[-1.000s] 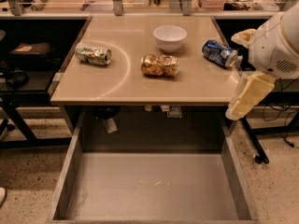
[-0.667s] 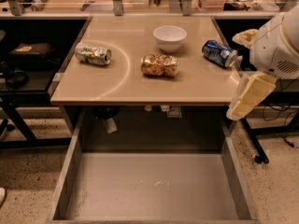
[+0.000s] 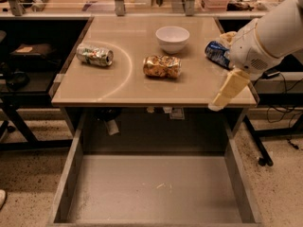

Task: Place orange can into top drawer

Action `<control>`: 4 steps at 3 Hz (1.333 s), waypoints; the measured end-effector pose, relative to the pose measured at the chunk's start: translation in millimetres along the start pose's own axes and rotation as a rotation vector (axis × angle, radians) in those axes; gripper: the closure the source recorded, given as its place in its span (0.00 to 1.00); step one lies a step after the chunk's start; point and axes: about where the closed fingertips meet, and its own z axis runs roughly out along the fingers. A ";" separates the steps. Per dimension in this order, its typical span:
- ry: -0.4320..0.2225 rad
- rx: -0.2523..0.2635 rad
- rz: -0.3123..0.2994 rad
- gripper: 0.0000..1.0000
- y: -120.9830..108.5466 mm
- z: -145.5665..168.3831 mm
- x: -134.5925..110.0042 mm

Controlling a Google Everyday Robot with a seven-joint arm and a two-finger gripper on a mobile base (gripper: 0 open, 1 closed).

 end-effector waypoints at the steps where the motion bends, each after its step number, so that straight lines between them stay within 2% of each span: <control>1: -0.102 -0.008 -0.042 0.00 -32.7 42.6 -14.1; 2: -0.201 -0.035 -0.087 0.00 -56.3 75.2 -26.1; 3: -0.284 -0.084 -0.115 0.00 -66.9 105.2 -40.4; 4: -0.313 -0.138 -0.108 0.00 -72.5 133.4 -48.7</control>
Offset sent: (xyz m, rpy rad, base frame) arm 0.1345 0.0588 -0.0421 0.2591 -0.0805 0.2765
